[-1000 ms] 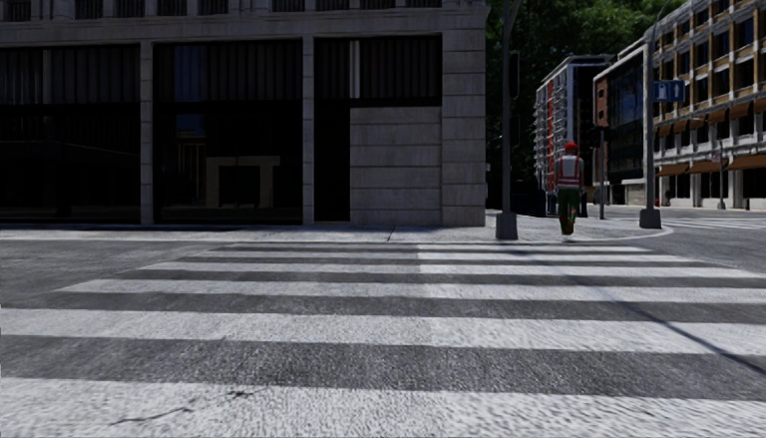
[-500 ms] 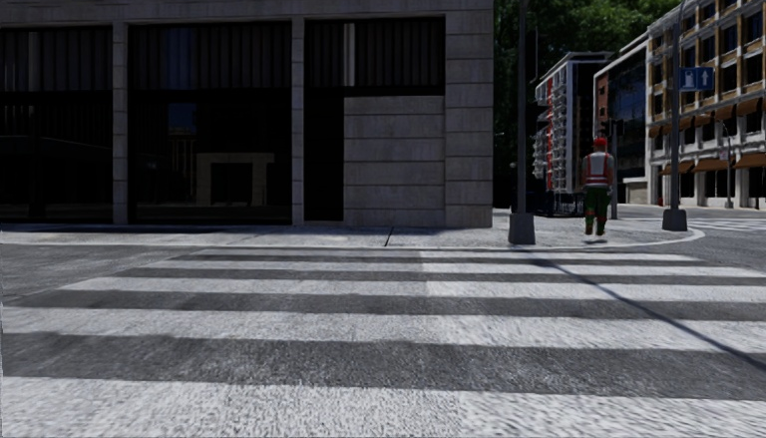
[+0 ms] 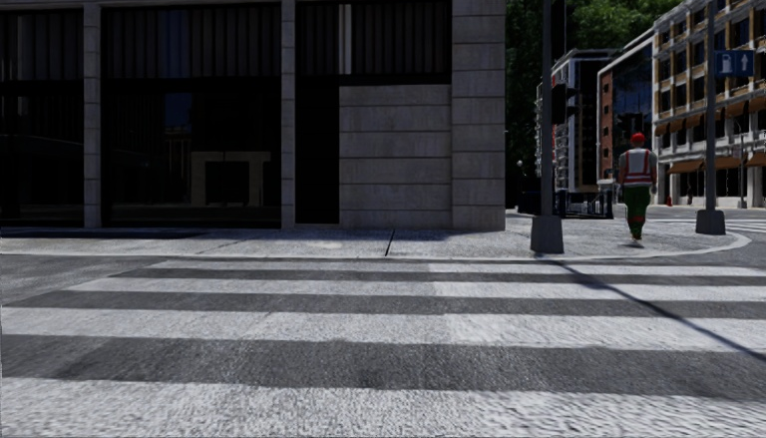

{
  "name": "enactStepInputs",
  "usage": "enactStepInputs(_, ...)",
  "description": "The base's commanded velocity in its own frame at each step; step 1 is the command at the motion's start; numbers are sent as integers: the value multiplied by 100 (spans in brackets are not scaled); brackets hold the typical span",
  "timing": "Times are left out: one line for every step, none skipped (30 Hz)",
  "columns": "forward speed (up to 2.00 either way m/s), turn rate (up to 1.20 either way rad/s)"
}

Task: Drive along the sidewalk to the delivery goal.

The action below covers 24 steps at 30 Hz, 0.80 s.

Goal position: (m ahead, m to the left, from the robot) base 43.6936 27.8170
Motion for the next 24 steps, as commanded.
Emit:
enactStepInputs(200, 0)
enactStepInputs(200, 0)
enactStepInputs(200, 0)
enactStepInputs(200, 0)
enactStepInputs(200, 0)
enactStepInputs(200, 0)
enactStepInputs(200, 0)
enactStepInputs(200, 0)
enactStepInputs(200, 0)
enactStepInputs(200, 0)
enactStepInputs(200, 0)
enactStepInputs(200, 0)
enactStepInputs(200, 0)
enactStepInputs(200, 0)
enactStepInputs(200, 0)
enactStepInputs(200, 0)
enactStepInputs(200, 0)
enactStepInputs(200, 0)
enactStepInputs(200, 0)
enactStepInputs(200, 0)
enactStepInputs(200, 0)
enactStepInputs(200, 0)
enactStepInputs(200, 0)
enactStepInputs(200, 0)
